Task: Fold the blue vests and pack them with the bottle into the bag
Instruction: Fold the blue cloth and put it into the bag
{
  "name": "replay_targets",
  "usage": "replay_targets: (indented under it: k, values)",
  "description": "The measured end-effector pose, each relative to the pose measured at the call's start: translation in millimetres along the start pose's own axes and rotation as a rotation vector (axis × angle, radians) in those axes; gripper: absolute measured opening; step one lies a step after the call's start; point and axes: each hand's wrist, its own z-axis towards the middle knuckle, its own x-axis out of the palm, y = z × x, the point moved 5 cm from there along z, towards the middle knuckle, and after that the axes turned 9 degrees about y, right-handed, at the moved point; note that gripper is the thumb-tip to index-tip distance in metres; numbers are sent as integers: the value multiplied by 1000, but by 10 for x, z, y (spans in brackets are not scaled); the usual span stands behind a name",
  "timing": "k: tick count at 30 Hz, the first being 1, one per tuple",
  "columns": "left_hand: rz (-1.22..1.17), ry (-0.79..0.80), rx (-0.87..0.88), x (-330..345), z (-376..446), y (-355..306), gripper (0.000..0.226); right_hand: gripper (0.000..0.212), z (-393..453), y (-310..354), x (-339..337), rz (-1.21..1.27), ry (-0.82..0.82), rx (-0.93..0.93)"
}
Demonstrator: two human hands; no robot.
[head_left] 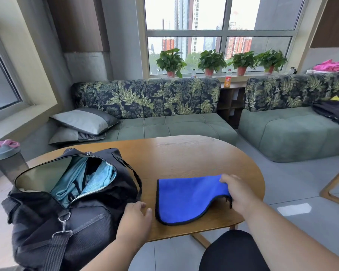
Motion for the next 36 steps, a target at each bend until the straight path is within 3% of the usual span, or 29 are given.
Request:
replay_targets:
  k: [3,5,7,9,14,17,21,27,30,36]
  values:
    - [-17,9,4,-23,-1,-11,30,19,18,680,191,-189,72,-225]
    - [-23,19,14,-35,4,-14,28,11,-70,1131,395,-340,119,-381]
    - [-43,22,24,-58,7,-21,26,26,-223,1500,596,-542,115,-556]
    - [-80,4,43,-114,14,-34,28,29,-380,1610,777,-746,154,-650]
    - [-106,2,187,-176,-48,-73,67,16,-566,703,1041,-1093,469,-522]
    - [90,82,313,-95,-90,-63,85,21,-624,-106,1006,-1240,611,-355]
    - [270,156,386,46,-120,-44,70,54,-682,-567,887,-1327,521,-361]
    - [329,193,442,126,-100,-13,24,22,-668,-567,774,-1387,426,-423]
    - [291,167,457,80,-101,-19,19,14,-651,-588,737,-1369,435,-429]
    - [199,226,390,-42,-176,-79,18,17,-710,-536,676,-1320,443,-365]
